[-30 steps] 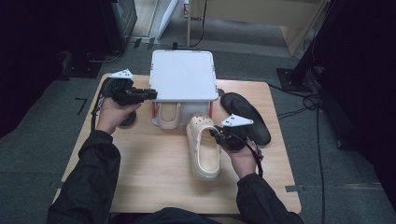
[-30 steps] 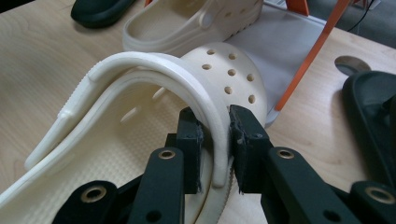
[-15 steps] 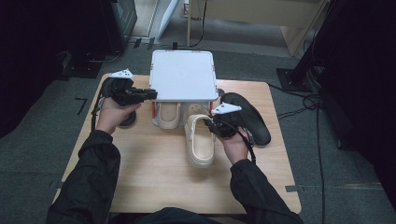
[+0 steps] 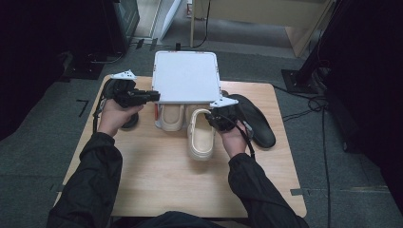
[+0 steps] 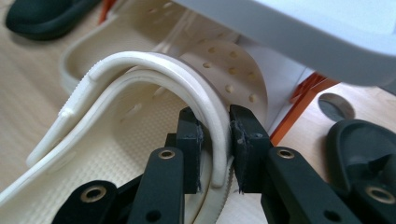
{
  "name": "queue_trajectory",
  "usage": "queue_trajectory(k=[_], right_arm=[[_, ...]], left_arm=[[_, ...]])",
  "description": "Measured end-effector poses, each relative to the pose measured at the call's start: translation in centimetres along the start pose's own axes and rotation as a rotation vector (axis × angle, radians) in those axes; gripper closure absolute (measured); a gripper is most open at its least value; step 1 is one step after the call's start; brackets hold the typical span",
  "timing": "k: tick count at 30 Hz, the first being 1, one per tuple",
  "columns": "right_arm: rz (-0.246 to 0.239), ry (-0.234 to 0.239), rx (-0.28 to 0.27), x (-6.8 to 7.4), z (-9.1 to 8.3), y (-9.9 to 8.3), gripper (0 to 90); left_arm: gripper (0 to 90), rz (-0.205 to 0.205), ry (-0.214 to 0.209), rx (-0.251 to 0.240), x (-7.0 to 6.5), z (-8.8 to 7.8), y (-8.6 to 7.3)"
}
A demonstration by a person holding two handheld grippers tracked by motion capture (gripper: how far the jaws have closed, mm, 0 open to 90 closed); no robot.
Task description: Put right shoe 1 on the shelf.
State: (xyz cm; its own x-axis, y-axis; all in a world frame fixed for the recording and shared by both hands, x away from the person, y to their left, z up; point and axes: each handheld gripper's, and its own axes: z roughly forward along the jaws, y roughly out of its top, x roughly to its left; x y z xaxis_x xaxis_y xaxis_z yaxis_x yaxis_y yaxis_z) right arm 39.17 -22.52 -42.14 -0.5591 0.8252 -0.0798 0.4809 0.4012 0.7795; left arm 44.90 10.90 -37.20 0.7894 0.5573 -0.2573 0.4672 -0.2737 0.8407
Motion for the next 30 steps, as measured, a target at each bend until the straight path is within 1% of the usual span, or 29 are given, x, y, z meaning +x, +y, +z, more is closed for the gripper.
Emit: queue_trajectory(k=[2,8,9,10,12,15,17,18,19,22,24,27,28,29,30], right_arm=[[-0.006,-0.015,-0.002,-0.2,0.4,0.0,75.2],[0.01,-0.023,0.003,-0.1,1.2,-0.3,74.6],[0.015,-0.018,0.011,-0.1,1.3,-0.4,74.0],[0.018,-0.006,0.003,-0.1,1.4,-0.5,73.6],[0.015,-0.006,-0.005,0.1,1.4,-0.6,72.8],[0.034,0.024,0.004,0.2,1.6,-0.7,69.3],[0.043,0.028,0.008,0.3,1.6,-0.9,68.6],[0.04,0.025,0.004,0.4,1.5,-0.9,68.5],[0.041,0.033,0.003,0.3,1.5,-1.0,66.8],[0.077,0.064,0.009,0.1,1.2,-1.0,57.0],[0.075,0.077,0.013,0.2,0.7,-1.0,53.6],[0.073,0.079,-0.018,0.2,-0.1,-1.2,52.1],[0.083,0.093,-0.017,0.2,-0.5,-1.2,51.8],[0.084,0.096,-0.018,0.3,-0.7,-1.3,51.8],[0.076,0.101,-0.024,0.4,-1.1,-1.5,51.8]], left_arm=[[77.7,-0.001,-0.001,-0.002,0.0,0.0,0.0],[77.7,-0.001,-0.002,0.0,0.0,0.0,0.0],[77.7,-0.002,-0.002,0.0,0.0,0.0,0.0],[77.7,-0.003,-0.002,-0.001,0.0,0.0,0.0],[77.7,-0.003,-0.002,-0.001,0.0,0.0,0.0],[77.7,-0.005,-0.001,-0.002,0.0,0.0,0.0],[77.8,-0.007,-0.001,-0.004,0.1,0.0,-0.1],[77.9,-0.006,-0.002,-0.004,0.0,0.0,-0.1],[77.9,-0.006,-0.002,-0.004,0.0,0.0,-0.1],[77.9,-0.007,-0.003,-0.004,0.1,0.0,-0.1],[77.9,-0.007,-0.005,-0.004,0.1,0.0,-0.1],[77.9,-0.008,-0.002,-0.003,0.1,0.0,-0.1],[77.8,-0.007,-0.001,-0.002,0.1,0.0,0.0],[77.8,-0.007,-0.001,0.0,0.0,0.0,0.0],[77.8,-0.007,-0.001,0.0,0.0,0.0,0.0]])
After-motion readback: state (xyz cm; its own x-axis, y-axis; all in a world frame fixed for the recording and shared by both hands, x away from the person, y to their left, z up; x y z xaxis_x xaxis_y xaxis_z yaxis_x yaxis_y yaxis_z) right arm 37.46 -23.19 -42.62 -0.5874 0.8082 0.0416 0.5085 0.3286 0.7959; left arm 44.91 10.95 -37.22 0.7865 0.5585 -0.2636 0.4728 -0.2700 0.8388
